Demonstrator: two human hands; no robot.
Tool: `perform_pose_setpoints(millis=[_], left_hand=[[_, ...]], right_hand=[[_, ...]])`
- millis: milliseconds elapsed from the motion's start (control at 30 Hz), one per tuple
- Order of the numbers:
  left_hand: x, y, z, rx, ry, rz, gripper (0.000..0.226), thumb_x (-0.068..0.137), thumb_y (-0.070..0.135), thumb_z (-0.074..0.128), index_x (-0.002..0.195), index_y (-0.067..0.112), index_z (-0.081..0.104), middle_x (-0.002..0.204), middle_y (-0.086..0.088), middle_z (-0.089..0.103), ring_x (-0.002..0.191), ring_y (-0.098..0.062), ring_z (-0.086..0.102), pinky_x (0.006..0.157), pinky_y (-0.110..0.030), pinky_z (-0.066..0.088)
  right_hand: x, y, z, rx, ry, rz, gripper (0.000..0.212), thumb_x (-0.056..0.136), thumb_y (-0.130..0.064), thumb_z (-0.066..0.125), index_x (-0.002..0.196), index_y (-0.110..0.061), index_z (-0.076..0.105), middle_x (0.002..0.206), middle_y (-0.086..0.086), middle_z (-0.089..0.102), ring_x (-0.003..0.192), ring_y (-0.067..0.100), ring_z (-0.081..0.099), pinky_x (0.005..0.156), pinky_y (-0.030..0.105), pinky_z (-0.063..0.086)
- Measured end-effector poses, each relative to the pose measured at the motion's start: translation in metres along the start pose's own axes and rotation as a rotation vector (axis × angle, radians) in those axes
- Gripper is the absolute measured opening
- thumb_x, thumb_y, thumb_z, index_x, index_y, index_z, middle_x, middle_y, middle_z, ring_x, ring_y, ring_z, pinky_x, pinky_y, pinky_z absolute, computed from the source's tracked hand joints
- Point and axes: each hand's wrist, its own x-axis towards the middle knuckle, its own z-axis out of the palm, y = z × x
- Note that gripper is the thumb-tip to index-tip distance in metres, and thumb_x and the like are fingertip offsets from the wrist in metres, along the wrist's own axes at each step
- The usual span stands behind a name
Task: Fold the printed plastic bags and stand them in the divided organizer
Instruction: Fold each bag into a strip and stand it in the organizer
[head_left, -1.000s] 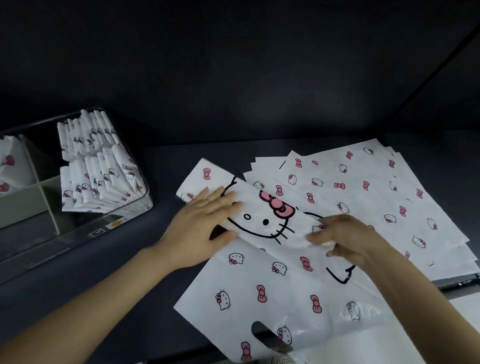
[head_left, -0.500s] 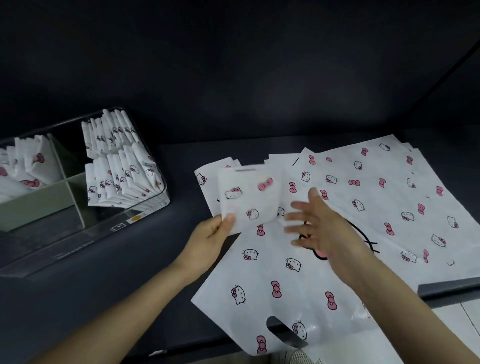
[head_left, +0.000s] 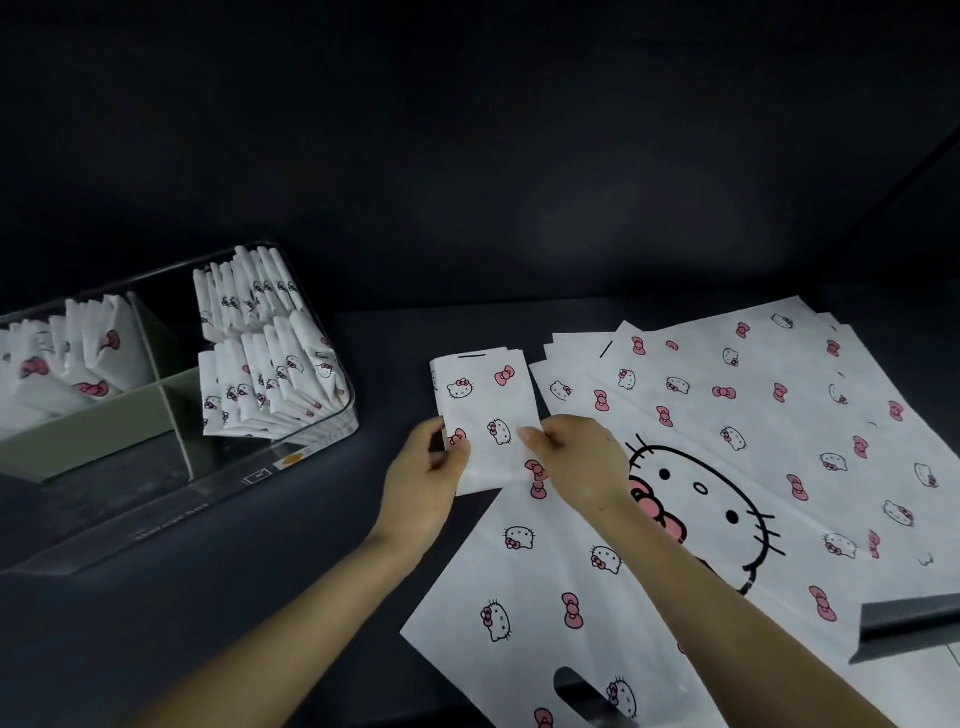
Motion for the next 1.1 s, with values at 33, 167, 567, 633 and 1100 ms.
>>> perform_pose_setpoints(millis=[33,167,567,633,1100], left_hand=[[0.000,0.001,-0.001,0.008,0.036,0.006,0.025,0.095,0.020,0.057,0.120,0.025,0.052,0.085,0.009,0.068,0.079,-0.002,0.062,0.066,-0.008,0.046],[-0.006,-0.006,-0.005,0.292,0.107,0.175,0.045,0.089,0.014,0.064,0.130,0.020,0.048,0.073,0.004,0.066,0.069,-0.009,0.060,0.063,-0.013,0.043],[0.039,-0.009,-0.014,1.069,-0.181,0.788,0.053,0.088,0.022,0.033,0.132,0.007,0.056,0.144,-0.014,0.046,0.137,-0.032,0.037,0.117,-0.036,0.008],[0.048,-0.009,-0.009,1.102,-0.191,0.740,0.053,0.097,0.032,0.027,0.139,0.007,0.047,0.147,-0.014,0.041,0.140,-0.027,0.030,0.117,-0.033,0.004],[0.053,-0.019,0.000,1.285,-0.090,0.595,0.065,0.092,0.051,0.005,0.150,0.030,0.023,0.158,-0.016,0.015,0.148,-0.028,0.009,0.111,-0.058,-0.013]], right_hand=[[0.001,0.000,0.001,0.001,-0.003,0.015,0.051,0.094,-0.038,0.054,0.057,-0.016,0.026,0.052,-0.001,0.029,0.053,0.015,0.026,0.048,0.028,0.019],[0.003,0.000,0.002,-0.027,-0.012,0.025,0.051,0.094,-0.039,0.053,0.058,-0.015,0.026,0.052,-0.001,0.030,0.051,0.014,0.028,0.048,0.027,0.020],[0.012,-0.003,0.002,-0.140,-0.024,0.025,0.052,0.094,-0.043,0.052,0.057,-0.015,0.029,0.053,-0.002,0.034,0.056,0.019,0.035,0.048,0.025,0.023],[0.013,-0.003,0.002,-0.138,-0.029,0.024,0.052,0.094,-0.043,0.052,0.057,-0.015,0.029,0.053,-0.002,0.035,0.057,0.020,0.036,0.048,0.025,0.024],[-0.019,0.014,0.034,-0.431,0.471,-0.293,0.073,0.074,-0.073,0.041,0.107,-0.013,0.064,0.072,0.005,0.057,0.063,0.025,0.053,0.058,0.035,0.042]])
